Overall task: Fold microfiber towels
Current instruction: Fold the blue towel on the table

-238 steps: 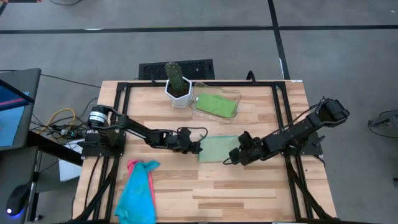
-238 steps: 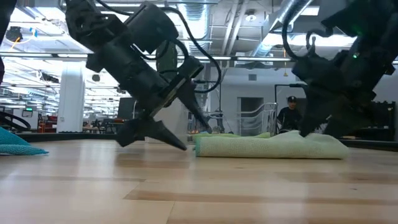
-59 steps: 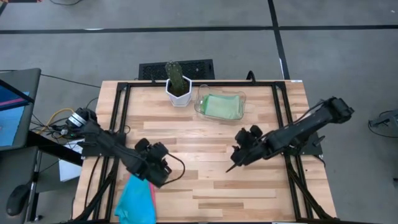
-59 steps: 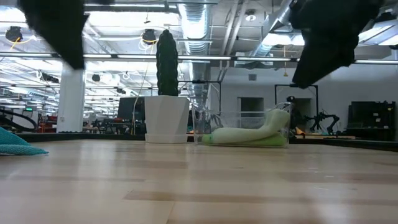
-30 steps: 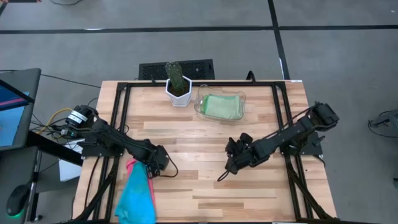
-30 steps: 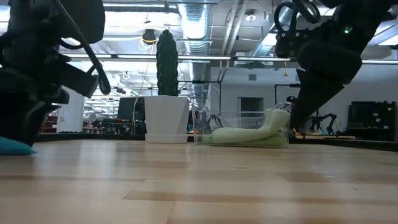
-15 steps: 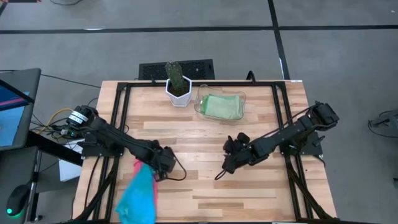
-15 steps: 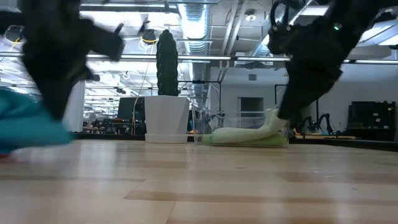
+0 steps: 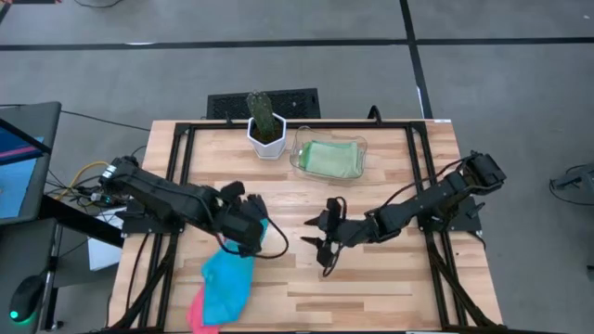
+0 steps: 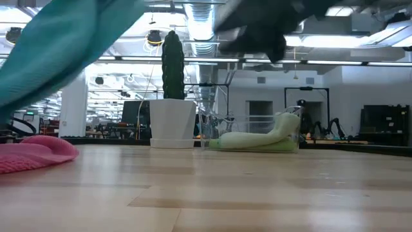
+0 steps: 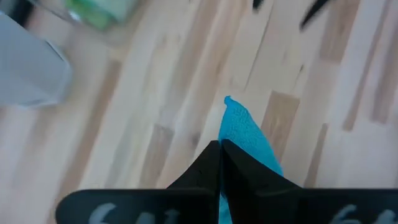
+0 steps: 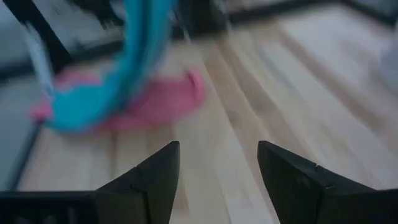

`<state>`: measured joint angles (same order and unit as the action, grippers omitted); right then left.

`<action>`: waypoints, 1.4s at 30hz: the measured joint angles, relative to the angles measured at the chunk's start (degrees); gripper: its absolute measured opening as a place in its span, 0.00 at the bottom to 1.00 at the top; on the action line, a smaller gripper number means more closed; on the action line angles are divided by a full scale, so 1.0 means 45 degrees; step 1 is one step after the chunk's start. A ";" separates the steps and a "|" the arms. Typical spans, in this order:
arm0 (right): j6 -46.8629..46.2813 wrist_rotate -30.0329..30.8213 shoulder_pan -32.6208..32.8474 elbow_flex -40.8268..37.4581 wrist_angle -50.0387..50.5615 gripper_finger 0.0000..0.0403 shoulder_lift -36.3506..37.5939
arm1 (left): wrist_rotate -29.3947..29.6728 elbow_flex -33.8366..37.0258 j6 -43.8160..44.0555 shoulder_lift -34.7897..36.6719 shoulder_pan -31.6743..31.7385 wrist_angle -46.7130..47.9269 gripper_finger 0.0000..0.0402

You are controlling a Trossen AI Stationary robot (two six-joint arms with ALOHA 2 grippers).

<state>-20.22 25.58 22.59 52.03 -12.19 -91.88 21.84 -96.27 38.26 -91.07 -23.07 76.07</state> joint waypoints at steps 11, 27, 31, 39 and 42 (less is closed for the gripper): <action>0.1624 -0.0046 -0.0481 0.0010 -0.2861 0.59 -0.0092 | 0.0676 -0.2810 -0.0990 0.0005 0.0000 0.0302 0.00; 0.4597 -0.1084 -0.1585 0.0103 -0.4934 0.59 -0.3521 | 0.0628 -0.2807 -0.1078 0.0000 0.0000 0.0346 0.00; 0.4641 -0.2217 -0.1853 0.0126 -0.5813 0.59 -0.4071 | 0.0571 -0.2807 -0.1078 0.0000 0.0000 0.0362 0.00; 0.5700 -0.2982 -0.2196 0.0111 -0.5710 0.59 -0.4444 | 0.0114 -0.2807 -0.1081 0.0000 0.0000 0.0693 0.00; 0.6546 -0.3492 -0.2195 0.0112 -0.5812 0.59 -0.4444 | 0.0093 -0.2807 -0.1098 0.0000 0.0000 0.0706 0.00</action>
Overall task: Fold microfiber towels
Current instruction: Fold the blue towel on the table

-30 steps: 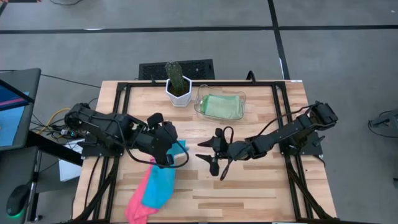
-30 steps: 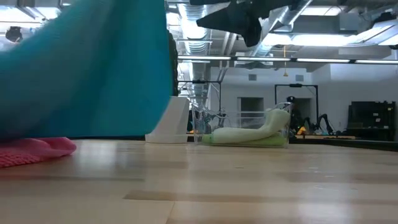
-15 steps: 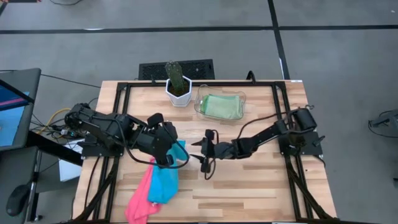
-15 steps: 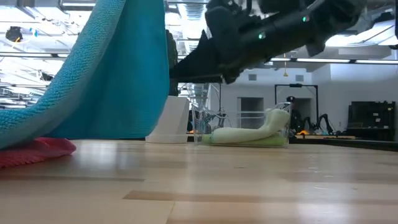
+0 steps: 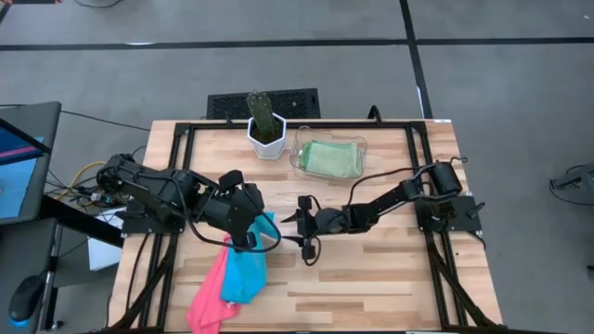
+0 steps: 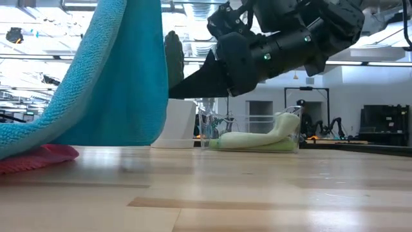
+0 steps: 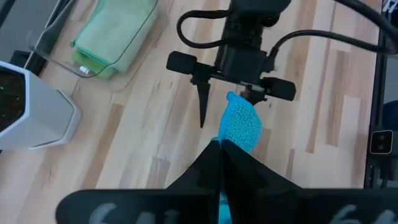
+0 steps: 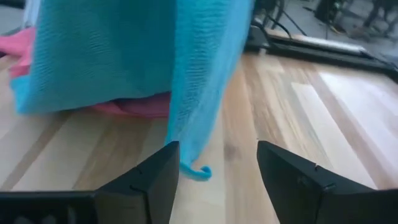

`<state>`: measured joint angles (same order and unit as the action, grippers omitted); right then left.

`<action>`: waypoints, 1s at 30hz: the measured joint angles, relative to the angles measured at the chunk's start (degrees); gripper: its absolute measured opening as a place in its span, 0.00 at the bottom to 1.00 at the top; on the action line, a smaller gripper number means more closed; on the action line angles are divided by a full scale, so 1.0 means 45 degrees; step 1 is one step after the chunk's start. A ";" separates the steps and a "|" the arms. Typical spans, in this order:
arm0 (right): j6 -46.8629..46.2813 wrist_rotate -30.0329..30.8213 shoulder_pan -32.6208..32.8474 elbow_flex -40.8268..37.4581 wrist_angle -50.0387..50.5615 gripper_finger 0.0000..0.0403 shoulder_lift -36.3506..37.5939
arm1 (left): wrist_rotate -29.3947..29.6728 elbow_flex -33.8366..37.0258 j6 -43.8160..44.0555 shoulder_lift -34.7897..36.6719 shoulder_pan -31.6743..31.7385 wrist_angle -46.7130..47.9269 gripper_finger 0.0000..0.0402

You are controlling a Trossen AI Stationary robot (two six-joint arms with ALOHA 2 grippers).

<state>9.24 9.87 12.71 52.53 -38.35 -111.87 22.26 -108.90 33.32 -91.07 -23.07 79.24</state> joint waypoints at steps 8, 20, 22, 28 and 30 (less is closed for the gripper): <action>0.0332 -0.0284 0.0009 0.0000 0.0302 0.59 0.0000 | 0.0111 0.0000 -0.0505 0.0000 0.0000 0.0000 0.00; 0.0974 -0.0884 0.0072 0.0000 0.0131 0.59 0.0000 | -0.0262 0.0000 -0.0501 0.0000 0.0141 -0.0063 0.00; 0.0975 -0.0908 -0.0018 0.0000 0.0109 0.59 0.0000 | -0.0470 0.0000 -0.0534 0.0000 0.0136 -0.0068 0.00; 0.1305 -0.1500 -0.0111 0.0000 -0.0011 0.59 0.0000 | -0.0554 0.0000 -0.0631 0.0000 0.0180 -0.0390 0.00; 0.1305 -0.1545 -0.0092 0.0000 -0.0005 0.59 0.0000 | -0.0549 -0.0068 -0.0714 0.0000 0.0185 -0.0423 0.00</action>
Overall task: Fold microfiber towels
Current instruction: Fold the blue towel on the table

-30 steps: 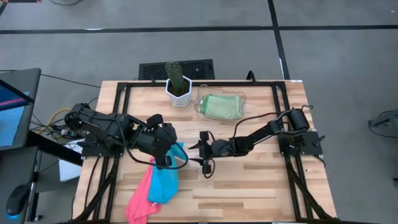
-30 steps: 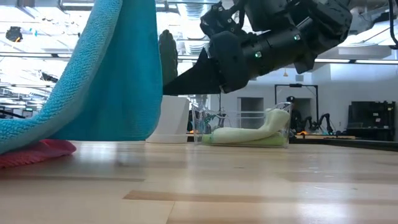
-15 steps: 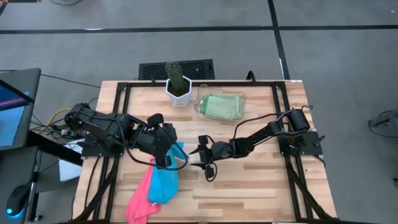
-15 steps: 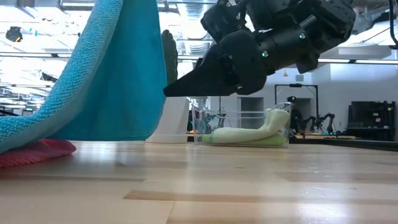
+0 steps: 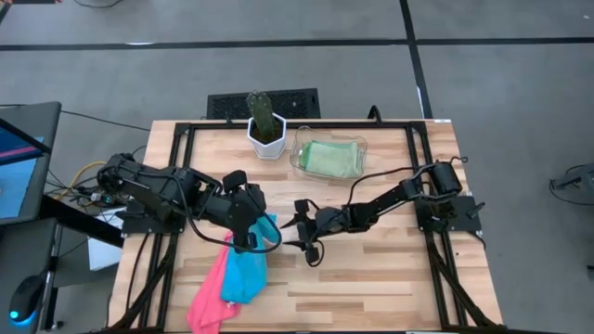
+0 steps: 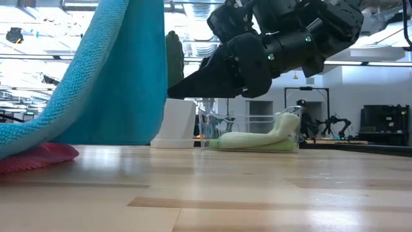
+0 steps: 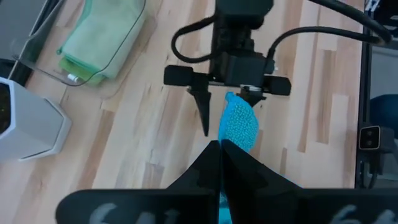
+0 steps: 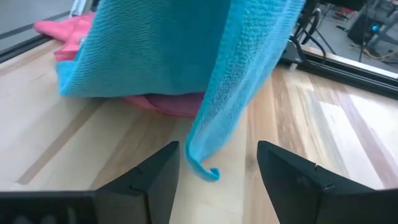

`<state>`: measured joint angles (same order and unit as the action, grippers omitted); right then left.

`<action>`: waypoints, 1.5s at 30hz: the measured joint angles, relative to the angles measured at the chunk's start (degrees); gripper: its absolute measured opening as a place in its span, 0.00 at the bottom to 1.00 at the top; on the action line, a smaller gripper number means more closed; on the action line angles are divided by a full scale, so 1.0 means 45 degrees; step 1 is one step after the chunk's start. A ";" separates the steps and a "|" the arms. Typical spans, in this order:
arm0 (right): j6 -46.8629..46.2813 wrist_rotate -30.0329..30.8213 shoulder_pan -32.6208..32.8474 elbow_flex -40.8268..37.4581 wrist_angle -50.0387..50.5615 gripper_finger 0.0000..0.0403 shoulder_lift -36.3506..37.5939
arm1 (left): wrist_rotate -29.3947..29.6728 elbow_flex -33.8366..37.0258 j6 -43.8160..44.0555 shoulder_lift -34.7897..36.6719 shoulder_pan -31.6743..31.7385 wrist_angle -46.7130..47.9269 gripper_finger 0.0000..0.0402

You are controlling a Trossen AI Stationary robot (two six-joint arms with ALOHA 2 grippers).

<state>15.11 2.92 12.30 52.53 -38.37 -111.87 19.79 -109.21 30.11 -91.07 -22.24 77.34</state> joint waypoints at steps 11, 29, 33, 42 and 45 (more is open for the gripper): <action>-0.0015 -0.0015 0.0019 0.0000 -0.0205 0.59 0.0000 | 0.0767 -0.1169 -0.0644 0.0024 0.0068 -0.0309 0.00; -0.0026 0.0959 0.0345 0.0000 -0.0003 0.04 0.0050 | 0.0792 -0.1297 -0.0933 0.0010 0.0228 -0.0228 0.00; -0.0402 0.3856 0.0943 0.0000 0.1149 0.04 0.0872 | 0.0976 -0.1297 -0.0987 0.0010 0.0228 -0.0046 0.00; -0.0359 1.1212 0.3852 0.0000 0.8428 0.02 0.6296 | 0.4126 -0.1297 -0.2491 0.0010 0.0463 -0.0116 0.00; -0.0751 1.3114 0.4510 0.0000 0.9768 0.02 0.8177 | 0.4978 -0.1297 -0.3075 -0.0123 0.0880 -0.0391 0.00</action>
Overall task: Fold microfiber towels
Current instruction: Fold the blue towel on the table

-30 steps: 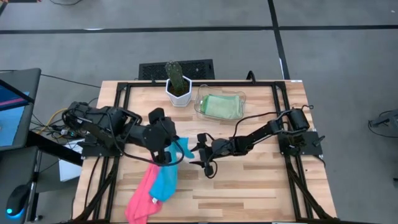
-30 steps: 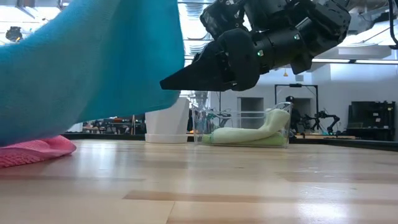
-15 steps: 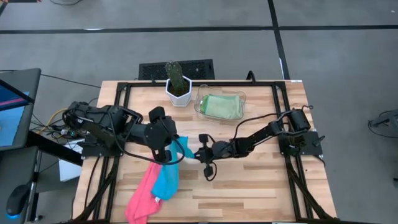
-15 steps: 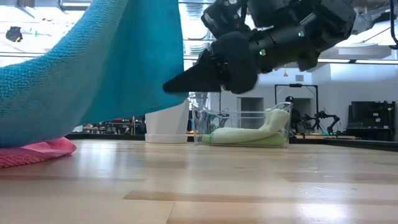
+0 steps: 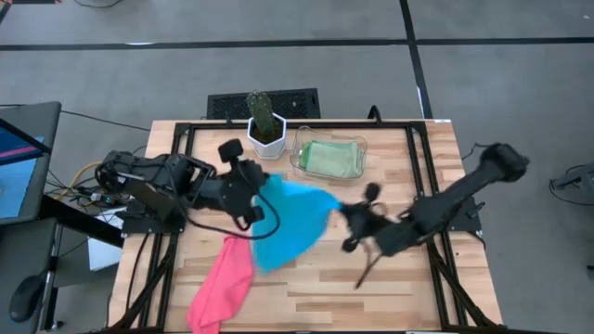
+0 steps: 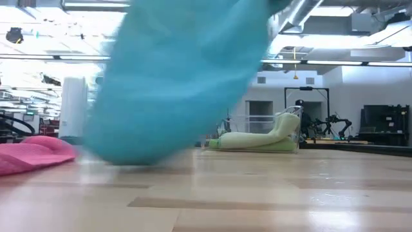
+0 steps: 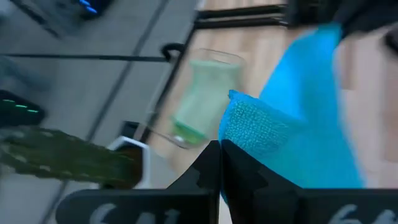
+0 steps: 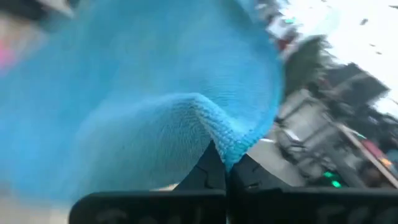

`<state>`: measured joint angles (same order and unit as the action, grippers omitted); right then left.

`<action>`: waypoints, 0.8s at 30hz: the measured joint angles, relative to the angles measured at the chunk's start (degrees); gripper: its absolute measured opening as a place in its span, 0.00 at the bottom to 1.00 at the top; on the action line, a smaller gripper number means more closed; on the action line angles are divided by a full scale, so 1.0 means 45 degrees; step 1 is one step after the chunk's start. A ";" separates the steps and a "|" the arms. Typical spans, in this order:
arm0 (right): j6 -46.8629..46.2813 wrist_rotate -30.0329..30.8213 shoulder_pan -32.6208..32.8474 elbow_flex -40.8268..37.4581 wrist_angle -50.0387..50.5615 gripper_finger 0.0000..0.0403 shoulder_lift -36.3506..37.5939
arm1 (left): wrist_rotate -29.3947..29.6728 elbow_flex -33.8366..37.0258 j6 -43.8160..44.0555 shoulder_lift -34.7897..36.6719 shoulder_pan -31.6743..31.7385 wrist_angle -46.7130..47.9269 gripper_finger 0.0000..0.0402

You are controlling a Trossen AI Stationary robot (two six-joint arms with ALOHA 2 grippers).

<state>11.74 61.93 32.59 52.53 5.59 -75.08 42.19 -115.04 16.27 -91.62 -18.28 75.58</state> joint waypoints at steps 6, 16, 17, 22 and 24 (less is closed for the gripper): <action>-0.0672 0.0947 -0.0286 0.0000 0.1967 0.02 0.2592 | -0.0060 -0.0002 -0.2250 -0.0546 0.1297 -0.2193 0.00; -0.0933 0.2409 -0.1189 0.0000 0.4039 0.02 0.3894 | -0.0637 0.0019 -0.4117 -0.2402 0.3127 -0.3007 0.00; -0.1279 0.2531 -0.1176 0.0000 0.4398 0.02 0.3879 | -0.0395 0.0019 -0.4138 -0.2487 0.3189 -0.3009 0.00; -0.2602 0.2452 -0.0357 -0.0015 0.5642 0.02 0.3582 | -0.0985 0.0019 -0.3659 -0.2595 0.2951 -0.2998 0.00; -0.2388 0.2597 -0.0033 -0.0015 0.5643 0.02 0.3600 | -0.1284 0.0019 -0.3870 -0.2468 0.2828 -0.2776 0.00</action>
<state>0.99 73.62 32.44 52.47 30.98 -58.88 36.41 -114.96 -1.14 -102.72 -5.55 63.09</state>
